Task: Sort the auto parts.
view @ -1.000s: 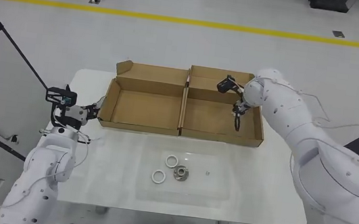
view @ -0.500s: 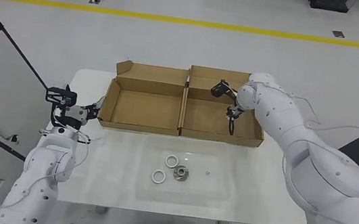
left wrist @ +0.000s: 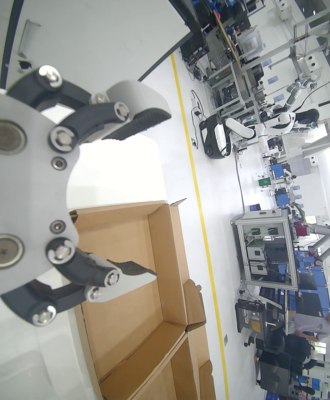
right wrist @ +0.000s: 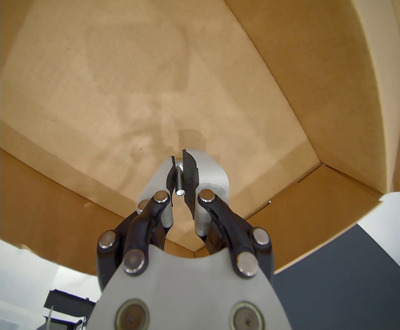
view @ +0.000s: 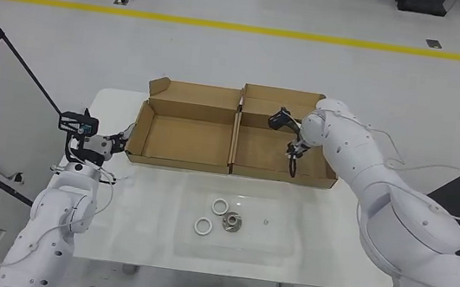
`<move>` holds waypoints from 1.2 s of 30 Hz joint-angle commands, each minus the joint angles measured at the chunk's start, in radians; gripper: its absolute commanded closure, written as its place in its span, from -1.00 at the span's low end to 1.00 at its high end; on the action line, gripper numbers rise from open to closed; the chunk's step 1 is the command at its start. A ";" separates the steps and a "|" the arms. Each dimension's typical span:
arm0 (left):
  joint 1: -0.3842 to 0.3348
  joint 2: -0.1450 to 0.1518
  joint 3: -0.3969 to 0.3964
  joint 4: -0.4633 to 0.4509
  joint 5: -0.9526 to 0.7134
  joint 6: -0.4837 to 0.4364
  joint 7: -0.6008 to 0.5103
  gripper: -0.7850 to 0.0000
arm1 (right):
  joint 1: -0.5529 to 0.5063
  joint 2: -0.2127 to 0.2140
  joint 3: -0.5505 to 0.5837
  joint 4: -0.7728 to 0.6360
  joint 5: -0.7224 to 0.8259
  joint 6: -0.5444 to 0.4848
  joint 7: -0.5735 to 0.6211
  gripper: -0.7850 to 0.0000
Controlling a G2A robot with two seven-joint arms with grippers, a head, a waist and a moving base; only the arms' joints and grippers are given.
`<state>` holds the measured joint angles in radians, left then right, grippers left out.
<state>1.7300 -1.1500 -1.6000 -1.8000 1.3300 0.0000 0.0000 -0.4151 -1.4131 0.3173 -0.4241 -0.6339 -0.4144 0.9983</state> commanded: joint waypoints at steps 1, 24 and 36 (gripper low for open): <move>0.000 0.000 0.000 0.000 0.000 0.000 0.000 -1.00 | -0.002 -0.002 0.004 0.001 -0.001 0.001 0.002 0.88; 0.000 0.000 0.000 0.000 0.000 0.000 0.000 -1.00 | 0.066 0.044 0.081 -0.084 -0.046 -0.132 -0.016 -1.00; 0.000 0.000 0.000 0.000 0.000 0.000 0.000 -1.00 | 0.018 0.197 0.249 -0.530 0.021 -0.200 0.197 -1.00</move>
<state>1.7300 -1.1500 -1.6000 -1.8000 1.3300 0.0000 0.0000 -0.3842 -1.2314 0.5461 -0.8916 -0.6193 -0.6216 1.1676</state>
